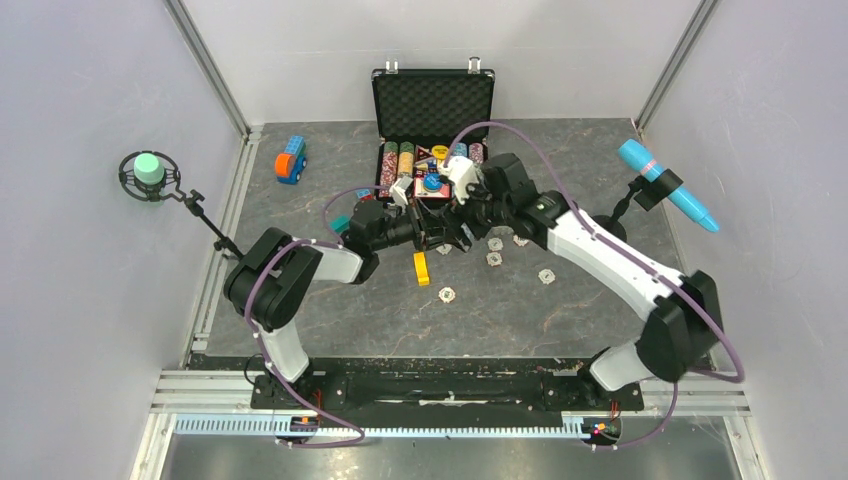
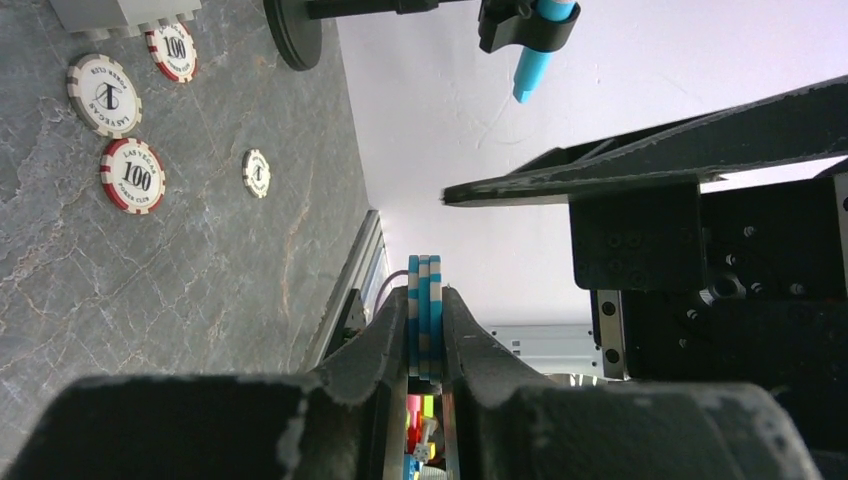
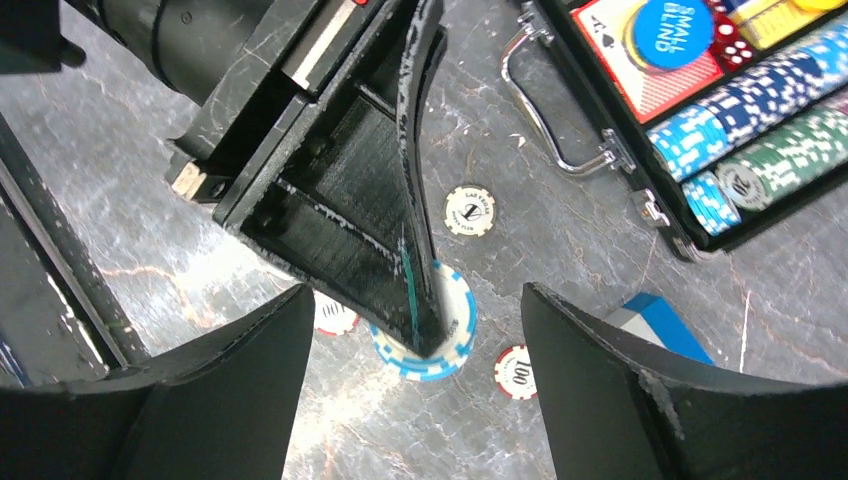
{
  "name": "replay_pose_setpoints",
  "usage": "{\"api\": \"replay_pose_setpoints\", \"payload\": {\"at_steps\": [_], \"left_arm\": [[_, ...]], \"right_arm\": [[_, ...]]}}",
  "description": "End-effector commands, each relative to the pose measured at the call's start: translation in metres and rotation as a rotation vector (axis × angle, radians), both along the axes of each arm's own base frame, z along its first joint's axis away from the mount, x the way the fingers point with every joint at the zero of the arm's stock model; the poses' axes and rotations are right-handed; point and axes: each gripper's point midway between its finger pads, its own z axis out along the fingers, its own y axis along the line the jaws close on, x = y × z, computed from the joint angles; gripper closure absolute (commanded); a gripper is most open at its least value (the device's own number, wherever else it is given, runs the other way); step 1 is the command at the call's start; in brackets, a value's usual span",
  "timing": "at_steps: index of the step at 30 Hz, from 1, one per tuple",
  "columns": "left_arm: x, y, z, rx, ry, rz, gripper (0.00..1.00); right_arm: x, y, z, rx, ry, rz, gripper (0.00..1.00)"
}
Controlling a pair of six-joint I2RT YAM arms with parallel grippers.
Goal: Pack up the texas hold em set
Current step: Pick up the poker chip from the center of the board.
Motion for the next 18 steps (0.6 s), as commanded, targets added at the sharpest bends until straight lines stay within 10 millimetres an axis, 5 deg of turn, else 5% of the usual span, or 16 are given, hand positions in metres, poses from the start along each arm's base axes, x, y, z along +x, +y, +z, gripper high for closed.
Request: {"api": "replay_pose_setpoints", "payload": {"at_steps": [1,7,18], "left_arm": [[-0.01,-0.005,0.034,-0.052,-0.112,-0.037,0.98],[-0.011,-0.002,0.053,-0.064,-0.185,-0.023,0.98],[-0.016,0.004,0.076,-0.038,-0.337,0.001,0.98]], "right_arm": [[0.023,-0.001,0.077,0.31,-0.176,-0.215,0.22],[0.018,-0.022,0.095,0.59,-0.084,-0.386,0.27],[-0.01,-0.034,0.077,0.923,0.227,-0.355,0.43]]}}
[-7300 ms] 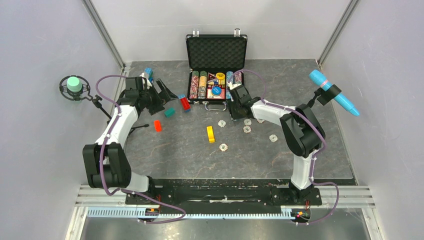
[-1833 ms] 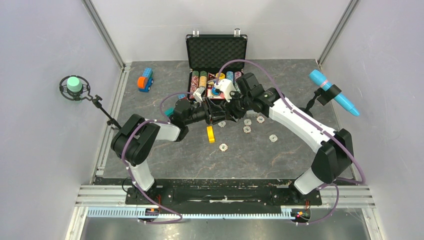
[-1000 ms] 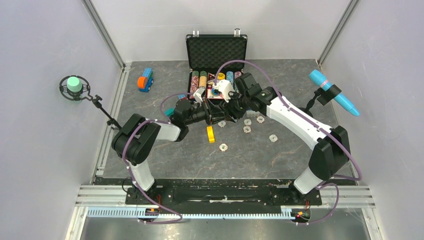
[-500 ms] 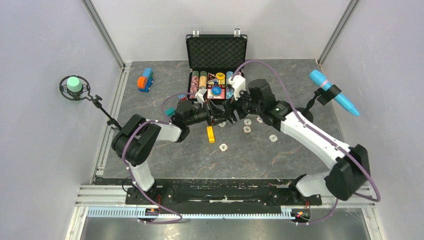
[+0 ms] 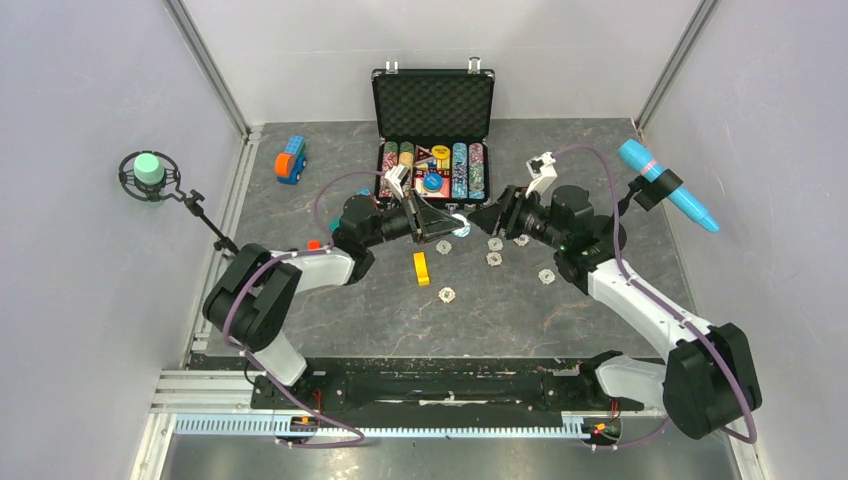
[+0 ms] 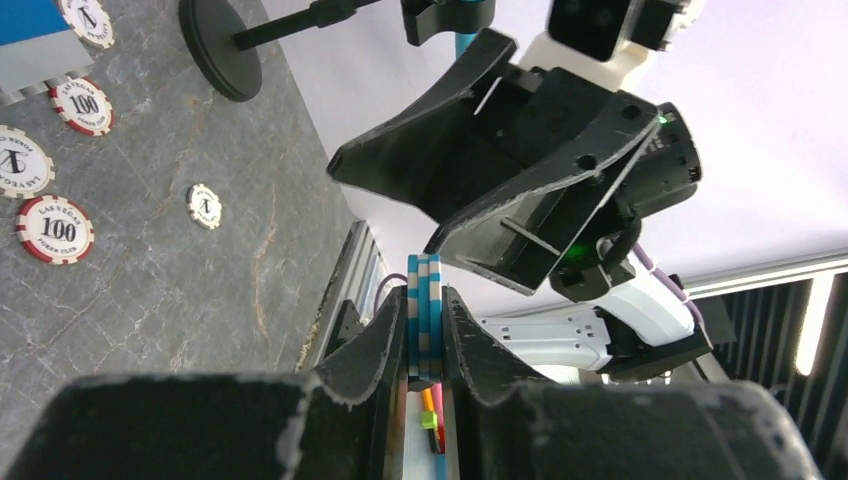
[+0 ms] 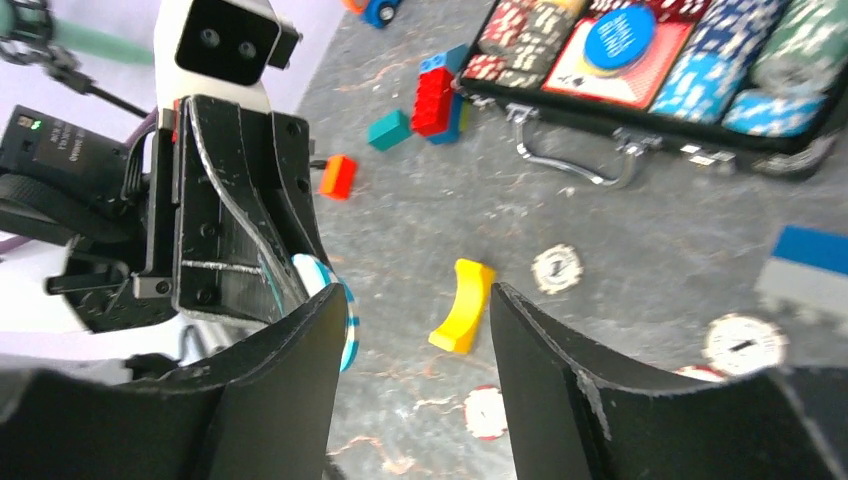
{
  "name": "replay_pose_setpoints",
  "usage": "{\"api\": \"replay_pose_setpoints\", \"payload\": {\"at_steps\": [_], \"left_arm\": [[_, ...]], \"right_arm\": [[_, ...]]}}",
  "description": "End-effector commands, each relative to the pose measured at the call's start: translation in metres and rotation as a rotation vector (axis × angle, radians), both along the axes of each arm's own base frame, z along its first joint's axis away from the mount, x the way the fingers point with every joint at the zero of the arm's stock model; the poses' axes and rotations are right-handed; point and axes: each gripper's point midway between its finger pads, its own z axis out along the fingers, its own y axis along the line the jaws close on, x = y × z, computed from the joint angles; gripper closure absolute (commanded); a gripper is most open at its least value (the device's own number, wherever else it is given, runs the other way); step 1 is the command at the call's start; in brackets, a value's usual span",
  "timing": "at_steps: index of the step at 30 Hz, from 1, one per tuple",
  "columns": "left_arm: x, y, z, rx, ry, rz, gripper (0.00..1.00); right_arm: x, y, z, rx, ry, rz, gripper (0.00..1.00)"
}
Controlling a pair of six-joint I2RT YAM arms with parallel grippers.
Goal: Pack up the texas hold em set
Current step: Pick up the poker chip from the center of the board.
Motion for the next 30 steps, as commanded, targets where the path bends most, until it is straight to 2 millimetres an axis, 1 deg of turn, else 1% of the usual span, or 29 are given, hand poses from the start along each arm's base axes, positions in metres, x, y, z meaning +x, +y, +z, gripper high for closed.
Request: {"api": "replay_pose_setpoints", "payload": {"at_steps": [1,5,11,19,23,30], "left_arm": [[-0.004,0.002,0.027,0.015,-0.182,0.016,0.98],[-0.005,0.005,0.028,0.065,-0.229,0.024,0.98],[-0.007,0.007,0.029,0.083,-0.259,0.028,0.98],[-0.013,0.007,0.045,0.024,-0.302,0.004,0.98],[-0.017,0.006,0.054,-0.013,-0.325,-0.016,0.98],[-0.021,0.006,0.055,-0.037,-0.334,-0.031,0.98]], "right_arm": [[-0.021,0.016,0.045,0.25,-0.04,0.115,0.43],[-0.031,0.018,0.051,0.323,-0.039,0.171,0.44],[-0.039,0.022,0.056,0.369,-0.044,0.227,0.45],[-0.04,0.026,0.042,0.345,-0.001,0.255,0.48],[-0.037,0.025,0.036,0.312,-0.001,0.243,0.49],[-0.037,0.025,0.036,0.294,-0.009,0.248,0.5]]}}
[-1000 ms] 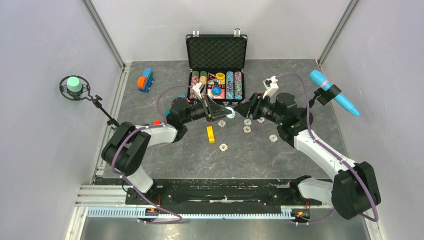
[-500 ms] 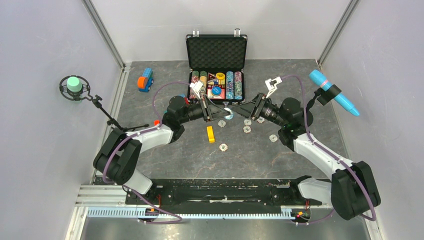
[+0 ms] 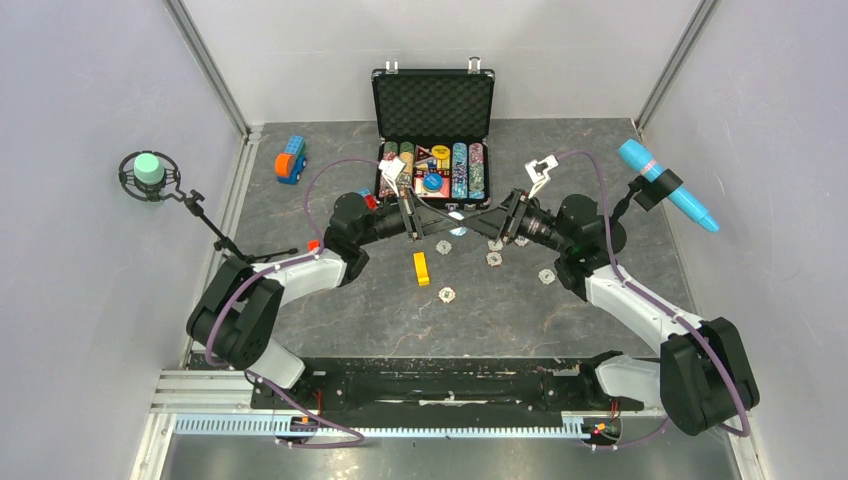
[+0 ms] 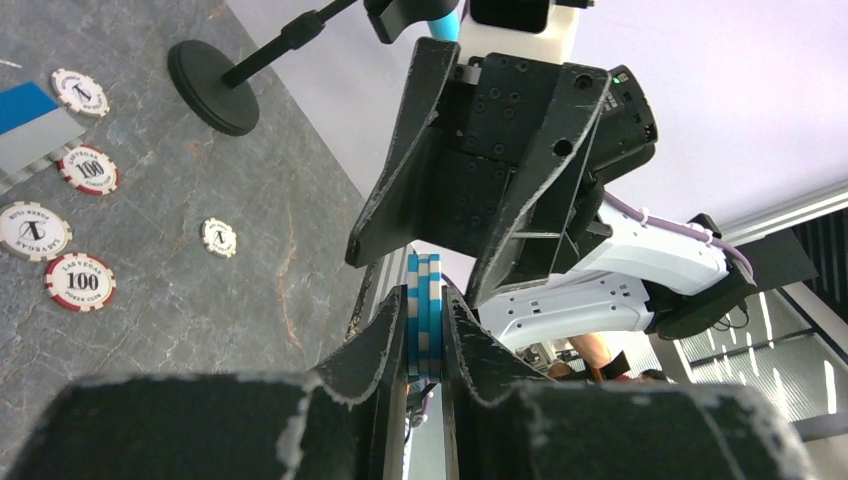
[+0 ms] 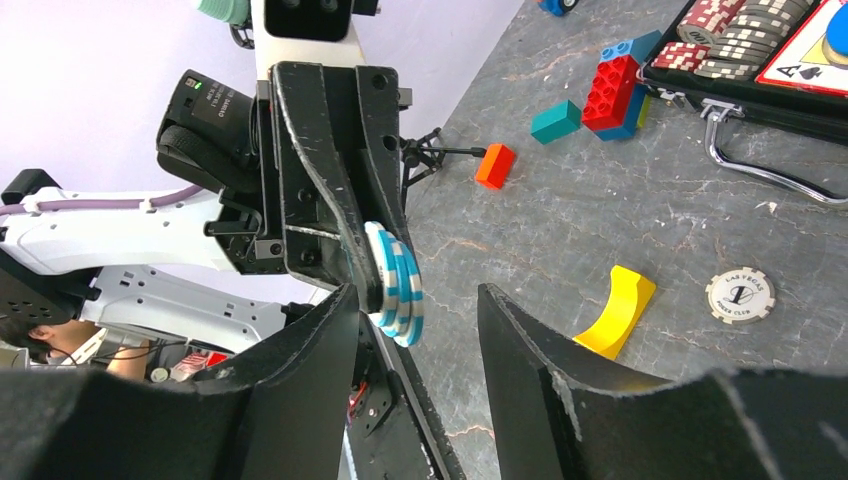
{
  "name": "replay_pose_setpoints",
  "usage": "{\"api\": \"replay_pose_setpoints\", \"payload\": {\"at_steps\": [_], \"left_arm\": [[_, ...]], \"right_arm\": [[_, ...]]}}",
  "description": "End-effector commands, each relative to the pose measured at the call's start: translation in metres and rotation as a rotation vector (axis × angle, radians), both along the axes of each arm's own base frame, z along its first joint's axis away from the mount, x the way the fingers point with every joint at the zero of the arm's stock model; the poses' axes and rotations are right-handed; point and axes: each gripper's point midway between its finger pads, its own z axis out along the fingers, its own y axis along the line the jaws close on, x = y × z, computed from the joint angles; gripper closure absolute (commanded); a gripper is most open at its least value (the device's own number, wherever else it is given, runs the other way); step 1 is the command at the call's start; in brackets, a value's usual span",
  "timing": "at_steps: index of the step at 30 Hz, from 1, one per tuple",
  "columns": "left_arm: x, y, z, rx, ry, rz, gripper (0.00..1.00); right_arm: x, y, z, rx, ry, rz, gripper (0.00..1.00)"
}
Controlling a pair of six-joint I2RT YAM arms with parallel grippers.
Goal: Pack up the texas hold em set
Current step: Pick up the poker chip from the center of the board.
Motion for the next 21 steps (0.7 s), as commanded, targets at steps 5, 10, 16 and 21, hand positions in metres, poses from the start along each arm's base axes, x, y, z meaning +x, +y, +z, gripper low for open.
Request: {"api": "replay_pose_setpoints", "payload": {"at_steps": [5,10,16,21], "left_arm": [[-0.011,-0.003,0.028,-0.081,-0.095,-0.053,0.98],[-0.012,-0.004,0.026,-0.08,-0.096,-0.06,0.98],[-0.015,-0.005,0.026,-0.079,-0.1,-0.068,0.98],[-0.016,-0.005,0.025,-0.08,-0.103,-0.072,0.98]], "right_arm": [[-0.002,0.001,0.011,0.016,-0.051,0.022,0.54],[-0.007,0.002,0.02,0.082,-0.057,0.039,0.57],[-0.011,0.003,0.03,0.149,-0.056,0.065,0.6],[-0.014,0.005,0.034,0.183,-0.049,0.089,0.64]]}}
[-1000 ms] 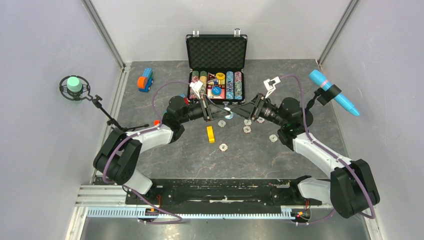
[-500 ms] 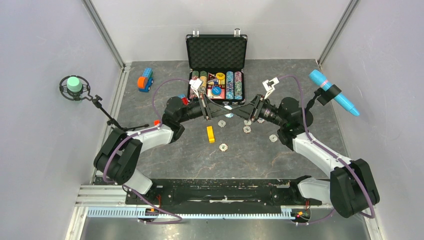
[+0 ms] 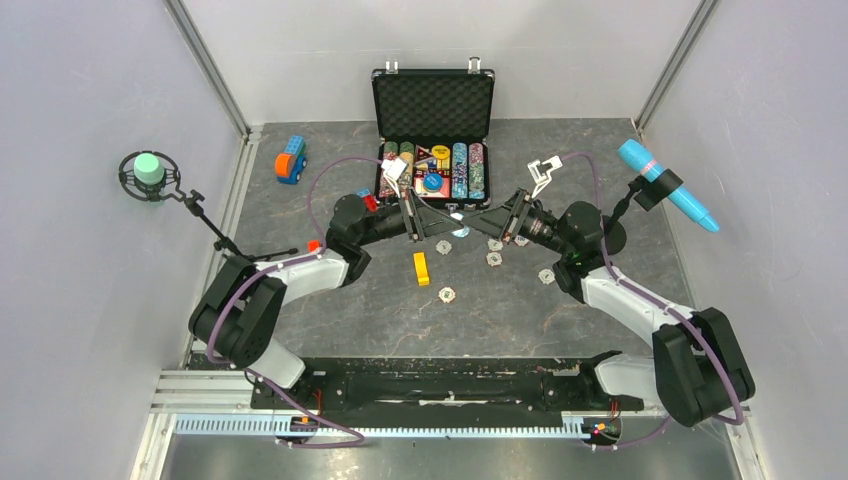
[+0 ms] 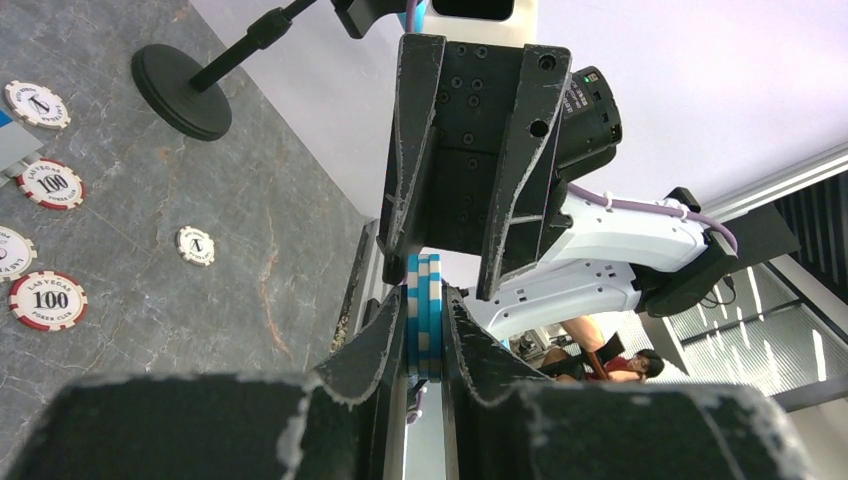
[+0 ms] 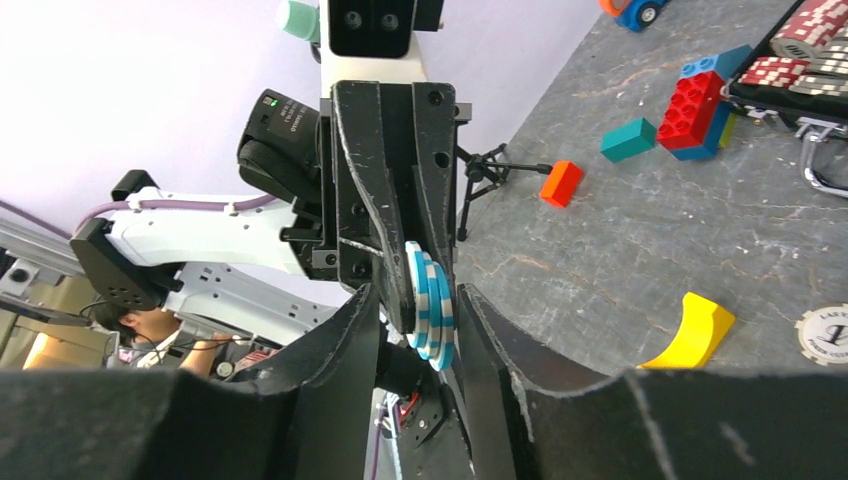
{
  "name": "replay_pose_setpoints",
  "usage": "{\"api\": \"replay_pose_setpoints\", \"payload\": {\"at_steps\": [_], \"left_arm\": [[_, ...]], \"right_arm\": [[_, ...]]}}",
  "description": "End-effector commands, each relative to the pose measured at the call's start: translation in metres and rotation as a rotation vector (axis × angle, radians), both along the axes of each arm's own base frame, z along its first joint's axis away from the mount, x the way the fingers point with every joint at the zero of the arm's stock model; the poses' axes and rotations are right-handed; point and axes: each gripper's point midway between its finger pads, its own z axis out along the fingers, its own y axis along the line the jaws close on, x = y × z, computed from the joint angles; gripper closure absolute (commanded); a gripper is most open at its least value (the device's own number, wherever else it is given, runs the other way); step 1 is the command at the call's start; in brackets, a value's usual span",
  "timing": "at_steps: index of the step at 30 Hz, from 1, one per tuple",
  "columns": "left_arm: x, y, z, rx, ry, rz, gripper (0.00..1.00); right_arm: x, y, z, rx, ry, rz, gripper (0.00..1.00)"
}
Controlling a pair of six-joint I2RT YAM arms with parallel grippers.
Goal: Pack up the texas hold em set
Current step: Pick up the poker chip from the center of the board.
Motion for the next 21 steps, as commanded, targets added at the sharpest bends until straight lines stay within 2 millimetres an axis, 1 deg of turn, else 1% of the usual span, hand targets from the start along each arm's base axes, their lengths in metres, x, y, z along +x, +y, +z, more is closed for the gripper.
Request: {"api": "replay_pose_setpoints", "payload": {"at_steps": [1,8,11,13,17,19,20,21], "left_arm": [[-0.0078,-0.0016,0.0162,-0.043,-0.06,-0.031,0.98],[-0.008,-0.0016,0.0186,-0.048,-0.067,-0.033,0.98],[-0.0082,-0.0017,0.0185,-0.048,-0.069,-0.034,0.98],[-0.0082,-0.0019,0.0184,-0.048,-0.068,-0.035,0.98],[-0.0091,-0.002,0.0183,-0.048,-0.07,-0.037,0.98],[-0.0089,-0.0022,0.0182,-0.047,-0.069,-0.038,0.84],[-0.0091,-0.0021,0.0186,-0.048,-0.068,-0.038,0.79],[-0.0094,-0.0022,0.0186,-0.048,-0.069,-0.039,0.76]], "right_arm": [[-0.006,0.0006,0.0177,0.061,-0.049,0.034,0.65],[-0.0072,0.0008,0.0144,0.043,-0.052,0.04,0.71],[-0.0072,0.001,0.0121,0.034,-0.05,0.041,0.76],[-0.007,0.001,0.011,0.03,-0.051,0.043,0.82],[-0.0081,0.0017,0.0094,0.026,-0.053,0.05,1.0],[-0.0081,0.0016,0.0097,0.024,-0.06,0.049,1.0],[-0.0078,0.0015,0.01,0.022,-0.064,0.049,1.0],[-0.0084,0.0017,0.0112,0.023,-0.069,0.05,1.0]]}}
